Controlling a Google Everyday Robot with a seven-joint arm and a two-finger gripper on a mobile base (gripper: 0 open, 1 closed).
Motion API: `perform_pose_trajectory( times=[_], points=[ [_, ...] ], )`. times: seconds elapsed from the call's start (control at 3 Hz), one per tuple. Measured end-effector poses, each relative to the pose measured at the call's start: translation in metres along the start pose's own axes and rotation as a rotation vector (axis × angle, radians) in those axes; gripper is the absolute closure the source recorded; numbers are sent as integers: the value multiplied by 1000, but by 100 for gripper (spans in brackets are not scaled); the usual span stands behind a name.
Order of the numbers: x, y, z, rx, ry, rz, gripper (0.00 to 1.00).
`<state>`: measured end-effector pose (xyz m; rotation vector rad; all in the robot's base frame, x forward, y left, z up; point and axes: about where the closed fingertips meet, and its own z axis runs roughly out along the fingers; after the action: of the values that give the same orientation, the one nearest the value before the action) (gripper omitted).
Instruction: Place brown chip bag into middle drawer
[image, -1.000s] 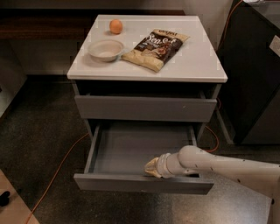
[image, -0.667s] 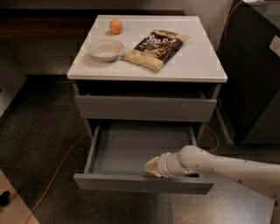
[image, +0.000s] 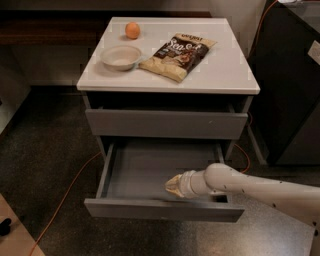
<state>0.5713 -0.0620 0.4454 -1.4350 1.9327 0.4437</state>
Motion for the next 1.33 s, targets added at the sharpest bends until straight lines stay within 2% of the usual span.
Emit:
perform_pose_trajectory(
  times=[0.33,0.67,1.0,1.33],
  points=[
    [0,1,1,-3,-1,0,87],
    [-1,3,5,-17,3,1,64],
    [-28,-3,-12,8,31,-43,32],
    [-58,-10,-40,49,48,-85,10]
  ],
)
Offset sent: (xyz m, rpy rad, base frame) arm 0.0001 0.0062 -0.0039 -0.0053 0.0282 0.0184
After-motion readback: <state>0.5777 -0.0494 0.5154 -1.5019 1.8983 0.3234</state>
